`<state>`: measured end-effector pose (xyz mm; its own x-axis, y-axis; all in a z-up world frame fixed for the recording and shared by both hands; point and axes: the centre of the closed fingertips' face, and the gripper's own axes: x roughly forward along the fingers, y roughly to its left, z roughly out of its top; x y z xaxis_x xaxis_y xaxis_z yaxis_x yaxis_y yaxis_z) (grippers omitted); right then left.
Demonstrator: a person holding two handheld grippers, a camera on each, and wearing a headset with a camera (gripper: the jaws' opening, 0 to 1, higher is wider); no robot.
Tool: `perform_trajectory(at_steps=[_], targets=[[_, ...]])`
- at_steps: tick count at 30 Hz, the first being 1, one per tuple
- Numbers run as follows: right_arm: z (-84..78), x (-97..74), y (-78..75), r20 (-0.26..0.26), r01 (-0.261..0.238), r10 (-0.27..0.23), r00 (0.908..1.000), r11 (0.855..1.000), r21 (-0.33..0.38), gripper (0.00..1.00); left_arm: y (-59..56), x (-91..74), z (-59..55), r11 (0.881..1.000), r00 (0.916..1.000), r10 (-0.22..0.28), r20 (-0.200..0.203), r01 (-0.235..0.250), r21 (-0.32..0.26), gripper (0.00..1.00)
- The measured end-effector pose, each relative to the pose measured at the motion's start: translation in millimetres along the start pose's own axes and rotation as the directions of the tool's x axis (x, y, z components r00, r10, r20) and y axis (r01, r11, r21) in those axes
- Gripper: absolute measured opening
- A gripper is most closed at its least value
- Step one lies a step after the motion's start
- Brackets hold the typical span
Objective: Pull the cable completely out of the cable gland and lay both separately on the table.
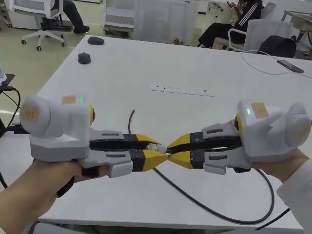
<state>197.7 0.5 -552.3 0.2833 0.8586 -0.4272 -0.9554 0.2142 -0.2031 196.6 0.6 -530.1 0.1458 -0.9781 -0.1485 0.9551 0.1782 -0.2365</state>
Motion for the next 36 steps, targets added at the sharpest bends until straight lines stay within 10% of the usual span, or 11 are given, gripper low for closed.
perform_trajectory(at_steps=[36], targets=[[-46.7, -18.7, -12.3, -0.077, 0.056, -0.049, 0.9958, 0.995, 0.083, 0.05, 7.4, -1.5, 0.2, 0.999, 0.9998, 0.018, 0.004, -0.018, -0.034, 0.16]])
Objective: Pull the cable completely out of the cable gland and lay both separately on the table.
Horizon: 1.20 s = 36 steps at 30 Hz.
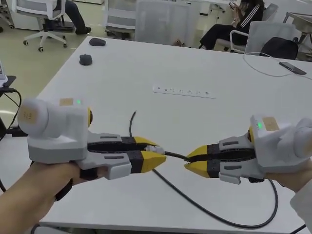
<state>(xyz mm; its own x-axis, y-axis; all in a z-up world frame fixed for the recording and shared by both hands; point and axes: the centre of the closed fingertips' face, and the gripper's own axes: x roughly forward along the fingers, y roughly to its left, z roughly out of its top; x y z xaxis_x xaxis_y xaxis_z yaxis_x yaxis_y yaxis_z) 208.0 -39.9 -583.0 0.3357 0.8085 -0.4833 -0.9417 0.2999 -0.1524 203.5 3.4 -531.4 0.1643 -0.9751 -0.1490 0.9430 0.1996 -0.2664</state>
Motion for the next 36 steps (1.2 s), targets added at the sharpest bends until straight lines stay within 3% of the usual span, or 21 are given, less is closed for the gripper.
perform_trajectory(at_steps=[8, 15, 25, 30, 36], targets=[[0.7, 6.0, 0.4, -0.004, -0.015, 0.016, 0.9999, 1.000, 0.026, 0.06, -2.1, -1.5, 1.7, 1.000, 1.0000, 0.000, 0.005, 0.000, 0.002, 0.16], [19.5, 16.3, 8.9, 0.036, -0.051, 0.051, 0.9981, 0.999, 0.003, 0.16, 0.0, -2.0, 1.2, 1.000, 1.0000, 0.006, -0.005, -0.006, 0.002, 0.16], [45.5, 22.3, 13.4, 0.087, -0.077, 0.081, 0.9929, 0.996, -0.054, 0.13, 3.1, -2.5, 1.4, 1.000, 1.0000, 0.009, 0.002, -0.009, -0.021, 0.16], [46.7, 20.6, 12.1, 0.097, -0.076, 0.082, 0.9919, 0.995, -0.070, 0.05, 5.0, -2.5, 1.1, 1.000, 0.9999, 0.012, 0.001, -0.012, -0.027, 0.16], [43.9, 22.7, 13.4, 0.095, -0.077, 0.085, 0.9919, 0.994, -0.083, 0.03, 5.5, -1.6, -1.2, 1.000, 0.9999, 0.015, -0.008, -0.015, -0.027, 0.16]])
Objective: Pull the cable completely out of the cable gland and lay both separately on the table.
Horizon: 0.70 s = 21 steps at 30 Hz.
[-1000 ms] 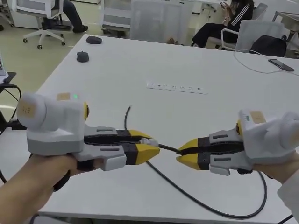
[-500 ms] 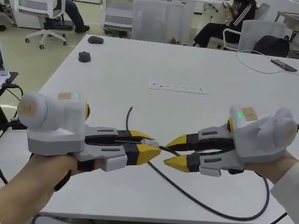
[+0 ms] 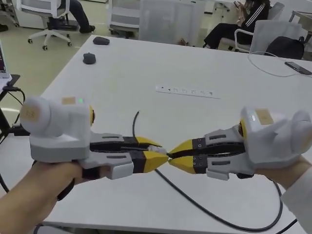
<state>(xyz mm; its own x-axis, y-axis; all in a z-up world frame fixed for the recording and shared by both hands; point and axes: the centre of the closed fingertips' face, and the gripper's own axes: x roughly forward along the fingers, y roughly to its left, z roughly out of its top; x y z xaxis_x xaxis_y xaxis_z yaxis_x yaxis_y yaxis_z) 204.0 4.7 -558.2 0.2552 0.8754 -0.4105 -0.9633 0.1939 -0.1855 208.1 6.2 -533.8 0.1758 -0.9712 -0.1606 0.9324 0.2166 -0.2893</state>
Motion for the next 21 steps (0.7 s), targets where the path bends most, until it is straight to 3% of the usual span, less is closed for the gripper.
perform_trajectory(at_steps=[11, 21], targets=[[-33.0, -5.5, -9.8, -0.088, 0.025, -0.025, 0.9958, 1.000, 0.004, 0.03, 4.8, -1.5, -0.2, 1.000, 0.9998, 0.019, 0.005, -0.019, -0.011, 0.16], [-72.3, -13.9, -15.2, -0.176, 0.066, -0.060, 0.9826, 0.997, 0.030, 0.03, 9.4, -2.2, -2.3, 0.999, 0.9991, 0.042, -0.002, -0.042, -0.026, 0.16]])
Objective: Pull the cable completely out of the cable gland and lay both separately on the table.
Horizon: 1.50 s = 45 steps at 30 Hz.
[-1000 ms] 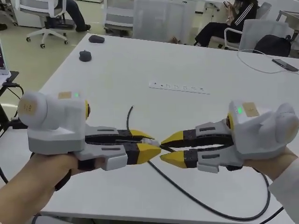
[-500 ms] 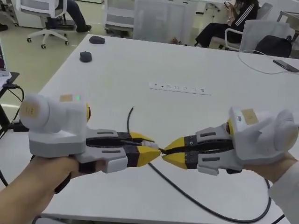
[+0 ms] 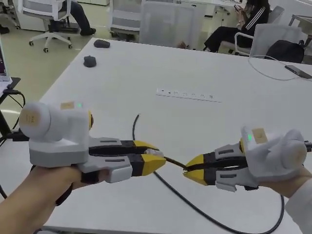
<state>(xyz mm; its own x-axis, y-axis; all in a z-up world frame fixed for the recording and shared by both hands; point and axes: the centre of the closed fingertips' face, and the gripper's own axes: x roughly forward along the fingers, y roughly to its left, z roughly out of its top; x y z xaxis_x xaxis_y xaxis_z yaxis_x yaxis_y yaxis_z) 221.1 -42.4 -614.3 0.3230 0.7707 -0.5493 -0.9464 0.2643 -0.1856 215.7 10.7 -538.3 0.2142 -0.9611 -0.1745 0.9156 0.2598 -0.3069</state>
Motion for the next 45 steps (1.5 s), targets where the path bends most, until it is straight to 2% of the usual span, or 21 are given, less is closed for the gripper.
perform_trajectory(at_steps=[4, 9, 13, 19, 21, 25, 31, 32, 34, 36, 37, 39, 45], targets=[[-21.4, 1.0, -4.2, -0.060, 0.023, -0.021, 0.9980, 0.999, 0.024, 0.03, 2.0, -1.2, 3.4, 1.000, 0.9998, 0.006, 0.020, -0.006, -0.014, 0.16], [-44.9, 4.2, -12.3, -0.132, 0.054, -0.048, 0.9902, 0.998, 0.043, 0.03, 8.7, -3.3, 4.2, 0.999, 0.9989, 0.036, 0.030, -0.035, -0.034, 0.16], [-60.8, 14.7, -15.9, -0.190, 0.031, -0.025, 0.9815, 0.999, 0.030, 0.03, 14.7, -5.1, 5.2, 0.997, 0.9973, 0.062, 0.039, -0.060, -0.051, 0.16], [-72.6, 39.3, -14.8, -0.225, -0.012, 0.017, 0.9742, 1.000, 0.023, 0.04, 23.7, -8.4, 4.6, 0.992, 0.9940, 0.100, 0.045, -0.096, -0.077, 0.16], [-85.5, 48.8, -11.4, -0.270, -0.039, 0.043, 0.9618, 0.999, 0.020, 0.04, 26.4, -9.2, 3.5, 0.991, 0.9930, 0.110, 0.042, -0.107, -0.083, 0.16], [-106.4, 65.5, -4.6, -0.329, -0.087, 0.091, 0.9401, 0.996, 0.029, 0.05, 28.9, -9.7, 2.4, 0.989, 0.9922, 0.118, 0.040, -0.114, -0.092, 0.16], [-119.4, 79.8, -1.3, -0.375, -0.106, 0.103, 0.9215, 0.994, 0.011, 0.06, 31.8, -9.4, -1.1, 0.987, 0.9918, 0.124, 0.029, -0.121, -0.107, 0.16], [-123.6, 81.5, 0.8, -0.394, -0.118, 0.109, 0.9127, 0.993, 0.004, 0.06, 31.7, -9.4, -1.1, 0.987, 0.9918, 0.125, 0.029, -0.121, -0.110, 0.16], [-128.2, 83.7, 5.1, -0.411, -0.138, 0.126, 0.9028, 0.990, 0.000, 0.06, 32.2, -9.2, -1.6, 0.986, 0.9918, 0.125, 0.028, -0.121, -0.113, 0.16], [-129.9, 84.3, 6.4, -0.414, -0.135, 0.126, 0.9015, 0.991, 0.007, 0.06, 32.9, -9.0, -2.4, 0.986, 0.9917, 0.126, 0.027, -0.122, -0.116, 0.16], [-131.9, 91.3, 5.4, -0.389, -0.114, 0.122, 0.9132, 0.993, 0.043, 0.07, 33.2, -8.9, -3.1, 0.985, 0.9916, 0.127, 0.025, -0.123, -0.118, 0.16], [-133.4, 89.6, 4.4, -0.396, -0.109, 0.125, 0.9095, 0.992, 0.063, 0.07, 34.0, -8.6, -4.3, 0.985, 0.9916, 0.128, 0.023, -0.124, -0.122, 0.16], [-128.9, 84.5, 7.3, -0.396, -0.112, 0.123, 0.9101, 0.992, 0.051, 0.10, 34.0, -5.1, -10.7, 0.985, 0.9920, 0.126, -0.002, -0.126, -0.118, 0.17]])
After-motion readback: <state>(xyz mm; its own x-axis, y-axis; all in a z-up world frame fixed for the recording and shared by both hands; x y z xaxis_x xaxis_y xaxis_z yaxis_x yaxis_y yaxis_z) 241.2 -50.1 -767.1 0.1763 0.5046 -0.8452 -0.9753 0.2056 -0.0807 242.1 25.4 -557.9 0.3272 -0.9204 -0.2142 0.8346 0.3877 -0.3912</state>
